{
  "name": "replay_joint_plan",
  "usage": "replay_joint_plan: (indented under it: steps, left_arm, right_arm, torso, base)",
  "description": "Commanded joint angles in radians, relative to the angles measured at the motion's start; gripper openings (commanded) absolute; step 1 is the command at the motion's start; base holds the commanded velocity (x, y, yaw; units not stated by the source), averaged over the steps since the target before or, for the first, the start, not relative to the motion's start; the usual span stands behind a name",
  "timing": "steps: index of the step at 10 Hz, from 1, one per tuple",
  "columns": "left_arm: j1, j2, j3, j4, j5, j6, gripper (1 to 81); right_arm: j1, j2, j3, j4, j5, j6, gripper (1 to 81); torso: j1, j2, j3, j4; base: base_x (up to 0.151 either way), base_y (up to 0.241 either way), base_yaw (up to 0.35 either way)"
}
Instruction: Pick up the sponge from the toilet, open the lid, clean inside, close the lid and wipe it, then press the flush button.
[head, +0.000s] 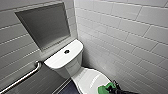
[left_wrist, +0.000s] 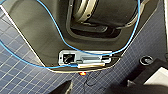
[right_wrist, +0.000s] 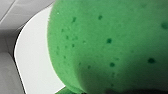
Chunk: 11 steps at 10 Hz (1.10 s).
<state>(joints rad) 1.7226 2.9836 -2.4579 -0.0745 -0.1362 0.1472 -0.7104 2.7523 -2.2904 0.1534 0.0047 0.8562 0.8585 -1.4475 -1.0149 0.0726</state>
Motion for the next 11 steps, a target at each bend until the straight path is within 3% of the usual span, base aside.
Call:
replay_joint_plan:
  steps: [1, 3, 6, 8, 11]
  left_arm:
    - [0.03, 0.002, 0.014, 0.002, 0.089, 0.0, 81.1]
    - [0.018, 0.003, 0.017, 0.005, 0.089, 0.002, 81.1]
    - [-0.001, 0.002, 0.017, 0.005, 0.089, 0.003, 81.1]
    - [-0.024, -0.018, 0.043, 0.007, 0.087, 0.005, 81.1]
    - [-0.066, -0.145, 0.253, 0.021, 0.087, 0.009, 81.1]
  right_arm:
    - [0.229, -0.215, 0.35, -0.17, 0.072, -0.006, 1.0]
    - [0.213, -0.323, 0.521, -0.167, 0.087, -0.012, 1.0]
    - [0.153, -0.414, 0.657, -0.178, 0.123, -0.019, 1.0]
    - [0.093, -0.475, 0.733, -0.243, 0.115, -0.019, 1.0]
    - [-0.079, -0.575, 0.783, -0.388, 0.112, -0.019, 1.0]
  torso:
    - [0.0, 0.0, 0.0, 0.0]
    - [0.0, 0.0, 0.0, 0.0]
    - [0.001, 0.0, -0.001, 0.0]
    - [0.002, 0.0, -0.001, 0.0]
    - [0.002, 0.0, -0.001, 0.0]
  base:
    - [0.0, 0.0, 0.0]
    - [0.0, 0.0, 0.0]
    - [0.0, 0.0, 0.0]
    - [0.0, 0.0, 0.0]
    - [0.0, 0.0, 0.0]
